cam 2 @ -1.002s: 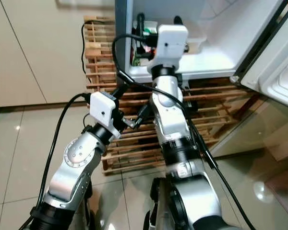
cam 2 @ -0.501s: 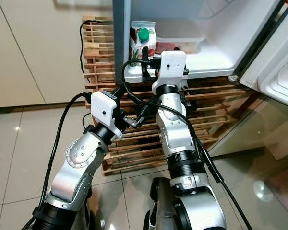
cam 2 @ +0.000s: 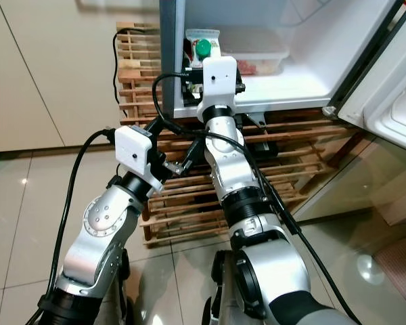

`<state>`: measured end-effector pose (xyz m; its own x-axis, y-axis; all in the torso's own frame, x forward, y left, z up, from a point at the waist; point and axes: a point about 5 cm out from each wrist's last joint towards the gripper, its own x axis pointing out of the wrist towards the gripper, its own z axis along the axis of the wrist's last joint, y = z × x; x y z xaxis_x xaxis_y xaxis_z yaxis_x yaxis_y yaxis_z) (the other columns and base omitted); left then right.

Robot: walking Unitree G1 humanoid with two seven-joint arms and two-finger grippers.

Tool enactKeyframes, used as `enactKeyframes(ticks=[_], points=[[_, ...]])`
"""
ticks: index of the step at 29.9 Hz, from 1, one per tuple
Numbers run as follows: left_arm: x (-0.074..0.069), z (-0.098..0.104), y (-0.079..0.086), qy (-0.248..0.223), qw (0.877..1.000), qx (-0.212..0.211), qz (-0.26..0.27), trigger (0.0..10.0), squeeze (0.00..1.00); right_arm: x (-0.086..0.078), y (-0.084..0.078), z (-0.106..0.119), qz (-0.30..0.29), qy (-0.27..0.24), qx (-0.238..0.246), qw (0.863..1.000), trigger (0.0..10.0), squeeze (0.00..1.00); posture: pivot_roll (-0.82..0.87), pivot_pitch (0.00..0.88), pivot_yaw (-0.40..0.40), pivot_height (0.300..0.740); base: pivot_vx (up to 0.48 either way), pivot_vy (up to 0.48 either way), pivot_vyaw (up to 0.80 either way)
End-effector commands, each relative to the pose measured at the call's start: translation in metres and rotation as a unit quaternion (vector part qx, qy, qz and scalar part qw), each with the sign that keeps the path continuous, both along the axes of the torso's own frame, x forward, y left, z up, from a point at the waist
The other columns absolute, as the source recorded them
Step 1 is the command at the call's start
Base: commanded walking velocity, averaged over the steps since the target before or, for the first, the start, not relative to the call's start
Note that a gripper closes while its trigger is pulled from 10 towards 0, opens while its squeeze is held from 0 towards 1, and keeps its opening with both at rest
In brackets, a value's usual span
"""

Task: Restocking fridge

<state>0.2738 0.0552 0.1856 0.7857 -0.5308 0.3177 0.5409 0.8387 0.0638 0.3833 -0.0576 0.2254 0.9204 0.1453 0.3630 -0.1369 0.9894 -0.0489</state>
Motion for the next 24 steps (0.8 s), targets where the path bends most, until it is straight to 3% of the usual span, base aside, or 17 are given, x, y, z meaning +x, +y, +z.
enactKeyframes(ticks=[1,8,17,24], points=[[-0.006,0.002,-0.011,-0.002,1.000,0.002,-0.029,10.0,0.00,0.001,0.007,0.000,0.008,0.001,-0.011,1.000,10.0,0.00,0.11,0.137,-0.117,0.582,0.000,0.000,0.00],[-0.008,0.002,-0.012,0.001,1.000,0.002,-0.031,10.0,0.00,0.004,0.010,-0.002,0.004,0.005,-0.009,1.000,10.0,0.00,0.11,0.141,-0.121,0.582,0.000,0.000,0.00],[-0.006,0.003,-0.013,-0.002,1.000,-0.001,-0.024,10.0,0.00,-0.007,-0.014,0.010,-0.030,-0.043,0.036,0.998,10.0,0.00,0.10,0.132,-0.126,0.582,0.000,0.000,0.00],[-0.005,0.002,-0.013,-0.002,1.000,0.000,-0.025,10.0,0.00,-0.022,-0.031,0.015,-0.054,-0.062,0.042,0.996,10.0,0.00,0.09,0.114,-0.134,0.582,0.000,0.000,0.00]])
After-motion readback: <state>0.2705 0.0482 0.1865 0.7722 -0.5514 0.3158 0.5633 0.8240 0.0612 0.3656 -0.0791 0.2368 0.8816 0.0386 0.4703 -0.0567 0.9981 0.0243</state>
